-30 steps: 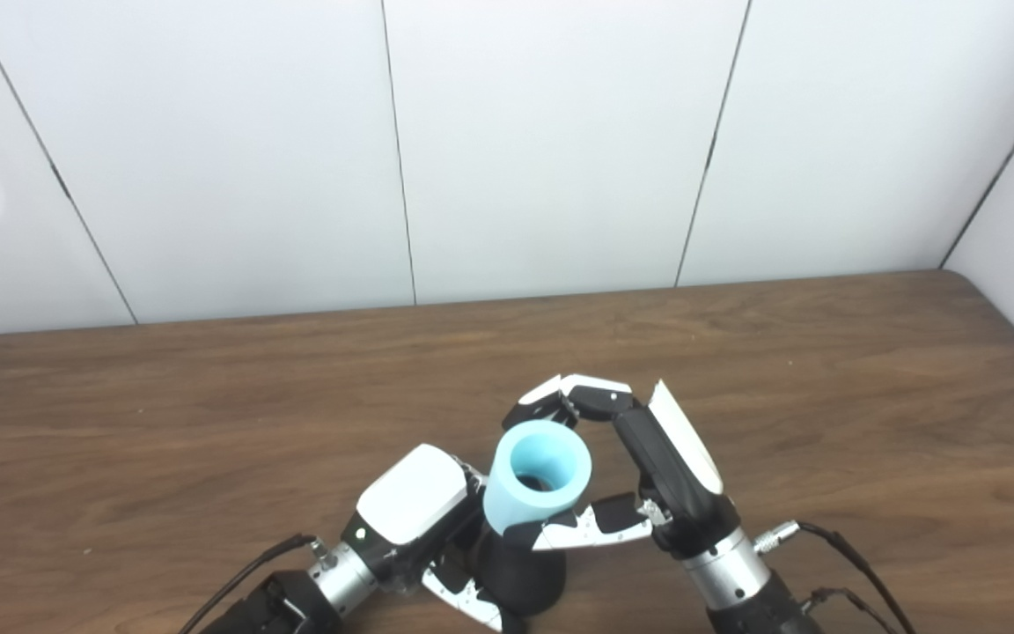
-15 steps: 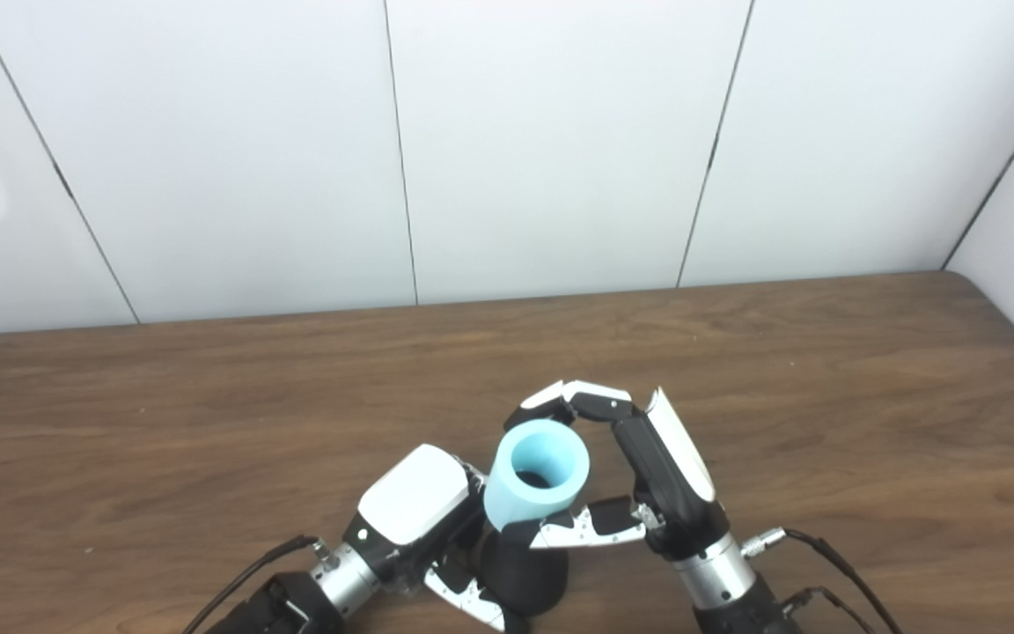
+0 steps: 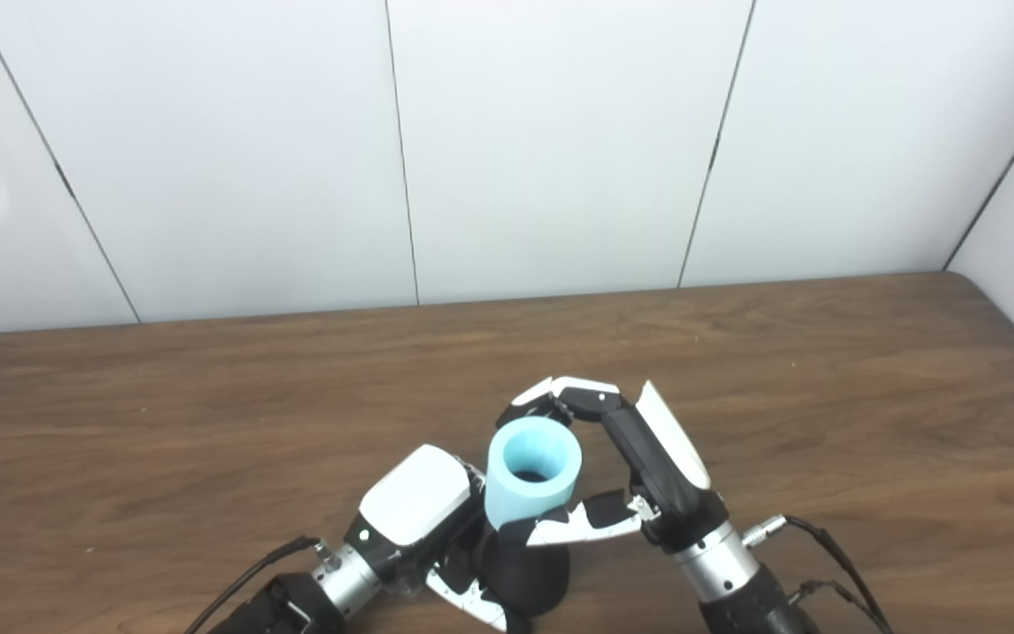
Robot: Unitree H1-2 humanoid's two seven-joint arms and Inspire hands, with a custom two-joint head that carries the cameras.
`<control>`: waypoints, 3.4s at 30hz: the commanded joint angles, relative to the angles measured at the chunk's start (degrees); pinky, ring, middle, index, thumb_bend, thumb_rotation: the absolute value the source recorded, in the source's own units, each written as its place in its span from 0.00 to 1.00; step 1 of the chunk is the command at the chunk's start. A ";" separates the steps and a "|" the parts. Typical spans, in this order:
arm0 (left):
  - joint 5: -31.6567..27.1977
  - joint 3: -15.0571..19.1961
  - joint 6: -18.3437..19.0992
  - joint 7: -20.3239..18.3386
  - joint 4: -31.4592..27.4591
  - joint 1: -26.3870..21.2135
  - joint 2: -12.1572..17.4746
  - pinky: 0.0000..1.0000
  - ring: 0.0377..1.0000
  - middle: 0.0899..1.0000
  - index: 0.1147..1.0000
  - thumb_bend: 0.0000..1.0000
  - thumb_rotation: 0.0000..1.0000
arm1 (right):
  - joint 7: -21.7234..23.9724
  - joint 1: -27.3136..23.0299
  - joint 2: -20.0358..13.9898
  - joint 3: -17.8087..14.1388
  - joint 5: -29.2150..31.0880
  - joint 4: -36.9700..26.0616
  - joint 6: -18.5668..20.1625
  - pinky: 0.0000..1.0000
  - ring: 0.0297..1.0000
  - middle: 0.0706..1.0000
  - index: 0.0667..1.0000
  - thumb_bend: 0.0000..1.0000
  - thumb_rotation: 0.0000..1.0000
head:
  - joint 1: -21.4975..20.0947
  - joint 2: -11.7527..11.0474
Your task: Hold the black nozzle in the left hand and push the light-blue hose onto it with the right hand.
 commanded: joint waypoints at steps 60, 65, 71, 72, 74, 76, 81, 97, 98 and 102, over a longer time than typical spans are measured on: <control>2.88 -2.46 1.65 -3.89 1.37 2.72 0.10 0.18 0.21 0.32 0.42 0.52 0.00 | -5.26 0.30 -0.64 -0.53 -12.13 2.25 -6.21 0.25 0.35 0.44 0.50 0.51 0.00 | -0.16 0.48; 3.43 -2.62 1.55 -3.30 1.59 2.63 0.06 0.19 0.22 0.32 0.42 0.52 0.00 | -1.87 0.12 -0.21 -0.69 -8.00 0.10 -1.52 0.28 0.37 0.44 0.50 0.51 0.00 | -0.18 0.39; 3.48 -2.70 1.80 -3.63 1.33 2.73 0.07 0.19 0.22 0.32 0.42 0.52 0.00 | 1.02 -0.61 0.51 -1.38 -3.86 -1.79 4.91 0.25 0.34 0.43 0.52 0.51 0.00 | -0.15 0.56; 3.35 -2.67 1.92 -3.84 1.23 2.77 0.07 0.19 0.22 0.32 0.42 0.52 0.00 | 1.43 -0.74 0.49 -1.45 -3.62 -1.92 5.90 0.25 0.34 0.43 0.52 0.51 0.00 | -0.13 0.59; 3.33 -2.64 2.08 -3.84 1.02 2.84 0.07 0.18 0.21 0.38 0.42 0.52 0.00 | 1.91 -0.95 0.32 -1.45 -3.49 -2.07 7.15 0.27 0.35 0.44 0.52 0.51 0.00 | -0.09 0.64; 3.40 -2.68 2.05 -3.52 0.97 2.85 0.07 0.17 0.20 0.41 0.41 0.52 0.00 | 2.24 -1.16 0.18 -1.41 -3.21 -2.00 7.77 0.26 0.35 0.44 0.52 0.51 0.00 | -0.09 0.64; 3.49 -2.77 2.21 -3.67 0.93 2.78 0.14 0.19 0.22 0.33 0.42 0.52 0.00 | 2.29 -1.20 0.08 -1.11 -3.03 -1.84 8.02 0.26 0.34 0.43 0.52 0.51 0.00 | -0.11 0.67; 3.45 -2.76 2.34 -3.69 1.02 2.76 0.11 0.18 0.21 0.32 0.42 0.52 0.00 | 0.19 -0.08 -1.55 1.06 -11.24 -2.17 2.22 0.22 0.33 0.43 0.52 0.51 0.00 | -0.10 0.68; 3.35 -2.74 2.34 -3.75 1.01 2.77 0.09 0.18 0.21 0.32 0.42 0.52 0.00 | -0.28 -0.12 -1.79 1.30 -12.91 -2.07 1.44 0.22 0.33 0.43 0.52 0.51 0.00 | -0.10 0.68; 3.49 -2.80 2.40 -3.82 1.02 2.72 0.14 0.19 0.22 0.33 0.42 0.52 0.00 | -2.89 0.01 -2.14 2.00 -17.21 -0.65 -1.52 0.23 0.35 0.44 0.50 0.51 0.00 | -0.07 0.70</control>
